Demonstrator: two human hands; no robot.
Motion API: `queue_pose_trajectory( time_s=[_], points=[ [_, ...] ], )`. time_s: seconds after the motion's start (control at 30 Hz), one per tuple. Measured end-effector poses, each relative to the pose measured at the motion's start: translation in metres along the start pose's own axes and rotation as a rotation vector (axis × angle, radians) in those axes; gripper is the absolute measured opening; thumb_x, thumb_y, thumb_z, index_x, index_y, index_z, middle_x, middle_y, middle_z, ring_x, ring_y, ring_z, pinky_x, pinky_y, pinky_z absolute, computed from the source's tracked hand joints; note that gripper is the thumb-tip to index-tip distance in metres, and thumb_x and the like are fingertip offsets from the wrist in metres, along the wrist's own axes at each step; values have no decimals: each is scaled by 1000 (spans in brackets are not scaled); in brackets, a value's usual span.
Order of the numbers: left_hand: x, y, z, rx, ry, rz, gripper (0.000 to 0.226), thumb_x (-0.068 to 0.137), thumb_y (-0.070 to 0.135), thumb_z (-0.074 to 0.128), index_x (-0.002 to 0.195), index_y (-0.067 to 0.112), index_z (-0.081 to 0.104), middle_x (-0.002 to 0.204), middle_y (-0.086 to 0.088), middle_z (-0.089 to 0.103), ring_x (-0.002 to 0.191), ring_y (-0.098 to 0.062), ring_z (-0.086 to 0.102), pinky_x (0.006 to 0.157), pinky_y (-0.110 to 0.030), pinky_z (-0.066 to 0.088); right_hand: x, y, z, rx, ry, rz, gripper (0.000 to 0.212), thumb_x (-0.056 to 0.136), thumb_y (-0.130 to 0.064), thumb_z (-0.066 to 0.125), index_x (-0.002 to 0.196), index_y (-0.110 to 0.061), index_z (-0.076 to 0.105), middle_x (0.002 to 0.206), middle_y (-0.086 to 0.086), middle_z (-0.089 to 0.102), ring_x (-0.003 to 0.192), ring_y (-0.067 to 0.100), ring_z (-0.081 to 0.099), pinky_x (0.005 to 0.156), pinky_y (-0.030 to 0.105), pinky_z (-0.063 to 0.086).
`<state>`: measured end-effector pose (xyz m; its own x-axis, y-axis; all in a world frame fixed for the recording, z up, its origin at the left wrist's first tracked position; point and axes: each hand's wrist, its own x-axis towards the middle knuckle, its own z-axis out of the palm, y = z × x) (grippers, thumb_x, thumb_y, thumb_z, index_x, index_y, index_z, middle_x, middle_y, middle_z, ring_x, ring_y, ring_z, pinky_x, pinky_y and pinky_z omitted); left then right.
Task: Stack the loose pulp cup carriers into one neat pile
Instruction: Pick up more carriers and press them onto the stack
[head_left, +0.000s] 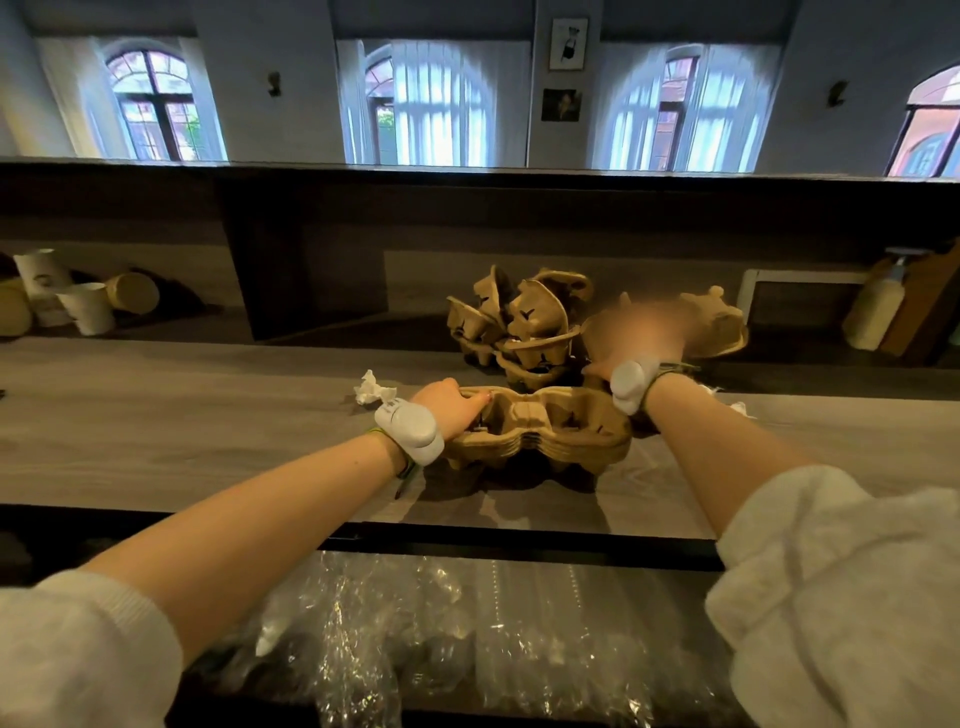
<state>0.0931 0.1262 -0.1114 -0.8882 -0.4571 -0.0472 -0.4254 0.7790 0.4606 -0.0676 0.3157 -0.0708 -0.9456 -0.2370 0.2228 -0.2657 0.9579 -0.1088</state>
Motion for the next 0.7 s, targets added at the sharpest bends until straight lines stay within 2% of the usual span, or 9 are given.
queue_pose_trajectory(
  time_s=[0.1,0.23,0.3,0.53,0.63,0.7],
  points=[
    [2,-1,1,8,2,-4,58,95,56,38,123,7,53,107,-8,59,89,-20,53,75,-31,40,5,-3,3,-20,-18,-3,117,70,-58,74,153,-25,-1,155,21,18,140,43,24,105,51,36],
    [4,-3,4,19,28,-2,58,94,58,38,119,8,54,106,-8,60,87,-20,53,73,-30,40,1,-2,1,50,64,-34,95,73,-54,73,145,-20,22,144,19,36,130,40,37,96,50,45],
    [4,-4,6,26,41,-8,59,93,59,37,118,8,54,100,-6,57,86,-20,53,73,-30,40,-1,1,-5,198,140,-19,87,73,-56,70,139,-16,29,139,18,41,128,38,41,92,49,47],
    [-5,3,0,32,7,-25,55,96,53,36,120,7,53,97,-6,55,86,-21,53,73,-30,40,-21,11,-57,646,323,34,88,77,-66,59,142,-13,31,137,14,48,126,35,47,100,44,42],
    [-14,8,-7,53,-54,-67,48,97,42,39,121,4,56,105,-10,61,93,-27,58,74,-31,41,-32,15,-79,939,355,12,85,72,-71,57,136,-19,36,126,6,57,113,27,57,98,42,46],
    [-19,13,-12,77,-70,-64,51,99,42,36,120,1,58,117,-16,63,105,-32,61,80,-34,44,-39,20,-90,1133,348,-2,75,79,-64,58,136,-19,37,120,1,58,104,19,58,90,33,49]
  ],
)
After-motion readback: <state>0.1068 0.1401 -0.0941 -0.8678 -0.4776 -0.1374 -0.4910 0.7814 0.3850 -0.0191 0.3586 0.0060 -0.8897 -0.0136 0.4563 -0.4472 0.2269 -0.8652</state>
